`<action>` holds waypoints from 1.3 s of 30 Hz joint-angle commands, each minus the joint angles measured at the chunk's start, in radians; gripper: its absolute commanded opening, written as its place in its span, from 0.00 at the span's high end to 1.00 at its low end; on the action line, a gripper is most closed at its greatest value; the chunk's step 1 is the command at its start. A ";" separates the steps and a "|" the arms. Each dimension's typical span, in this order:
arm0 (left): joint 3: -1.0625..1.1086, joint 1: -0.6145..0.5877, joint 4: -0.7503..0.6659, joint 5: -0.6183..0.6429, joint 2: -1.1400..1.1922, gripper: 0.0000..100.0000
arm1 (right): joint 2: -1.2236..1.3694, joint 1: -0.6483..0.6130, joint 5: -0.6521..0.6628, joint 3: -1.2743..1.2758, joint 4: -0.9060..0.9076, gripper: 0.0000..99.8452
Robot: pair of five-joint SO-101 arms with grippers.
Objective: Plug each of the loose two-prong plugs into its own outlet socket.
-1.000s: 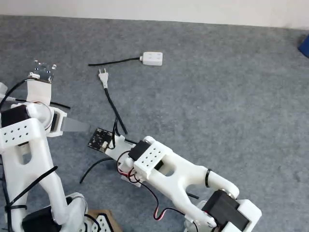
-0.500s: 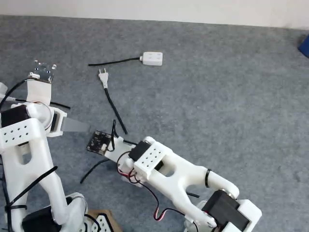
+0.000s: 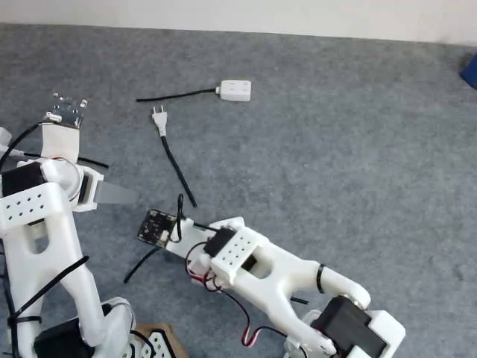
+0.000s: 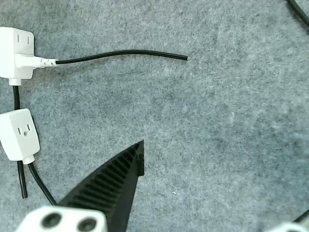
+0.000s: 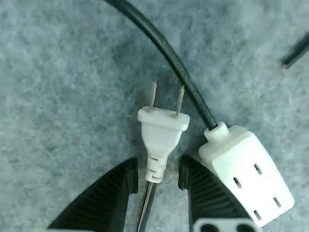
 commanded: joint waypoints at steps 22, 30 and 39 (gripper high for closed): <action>0.022 -0.039 0.028 -0.008 -0.022 0.46 | -0.119 -0.013 0.034 -0.105 0.358 0.99; 0.019 -0.024 0.048 -0.003 -0.021 0.46 | -0.383 0.159 0.124 -0.334 0.651 0.99; -0.203 0.206 0.354 0.081 -0.022 0.46 | -0.275 0.401 0.269 -0.768 0.952 0.99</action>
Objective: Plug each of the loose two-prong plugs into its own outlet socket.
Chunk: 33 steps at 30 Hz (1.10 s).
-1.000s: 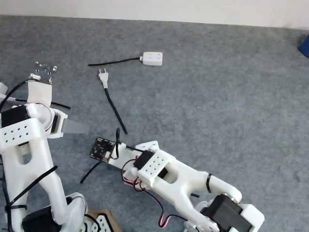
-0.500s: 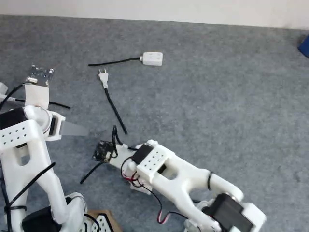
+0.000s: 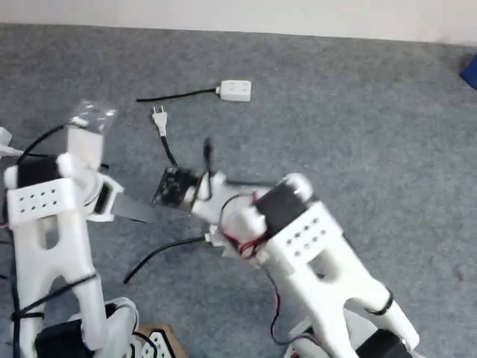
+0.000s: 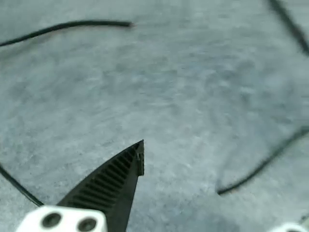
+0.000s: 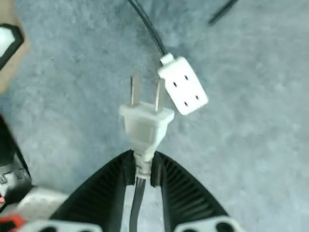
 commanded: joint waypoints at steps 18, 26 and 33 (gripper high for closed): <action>-0.137 0.507 -0.015 0.261 -0.013 0.38 | 0.185 0.380 -0.149 0.303 -0.605 0.99; 0.036 0.536 -0.284 0.262 -0.012 0.38 | -0.186 0.214 -0.196 0.504 -0.545 0.99; 0.062 0.530 -0.315 0.261 -0.013 0.38 | -0.395 0.050 -0.253 0.521 -0.441 0.99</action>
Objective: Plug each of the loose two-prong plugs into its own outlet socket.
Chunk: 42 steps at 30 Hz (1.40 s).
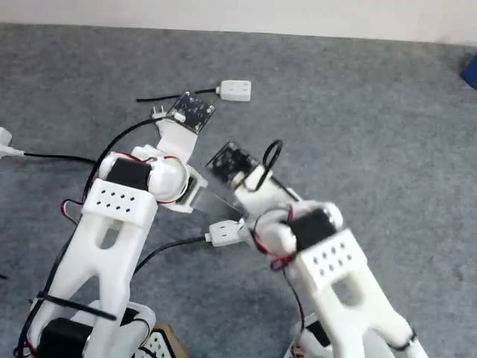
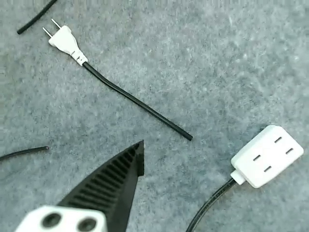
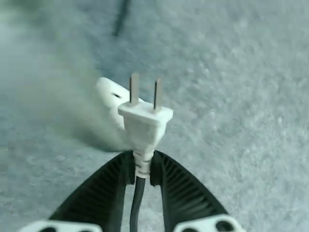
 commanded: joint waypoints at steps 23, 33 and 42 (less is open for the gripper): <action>0.061 -0.022 -0.041 0.008 -0.012 0.38 | -0.077 -0.084 -0.018 0.018 0.048 0.99; 0.120 -0.022 -0.109 0.008 -0.012 0.38 | -0.070 -0.079 -0.017 -0.059 0.054 0.99; 0.160 -0.018 -0.121 0.006 -0.012 0.38 | -0.068 -0.079 -0.018 -0.091 0.054 0.99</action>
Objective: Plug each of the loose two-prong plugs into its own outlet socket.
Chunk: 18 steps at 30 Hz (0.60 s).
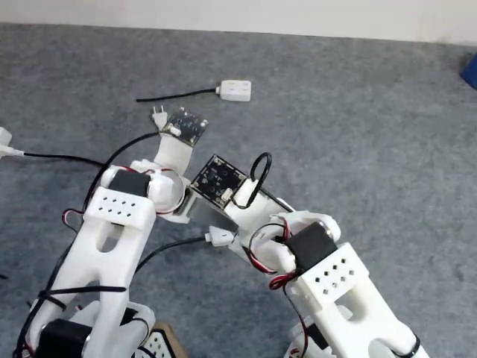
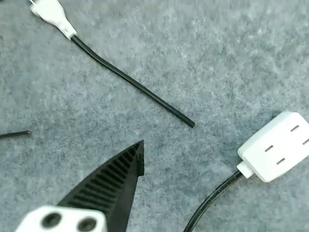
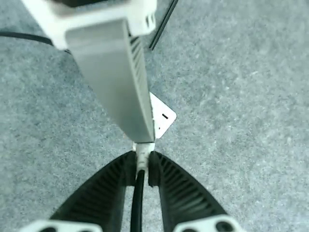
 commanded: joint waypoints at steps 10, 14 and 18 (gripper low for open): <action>-0.007 -0.124 -0.043 0.005 -0.019 0.38 | 0.058 0.186 0.051 -0.067 0.001 0.99; 0.002 -0.216 -0.058 0.009 -0.013 0.38 | 0.249 0.145 0.023 -0.145 -0.008 0.99; 0.056 -0.266 -0.098 0.009 -0.012 0.38 | 0.484 0.076 -0.120 -0.375 0.067 0.99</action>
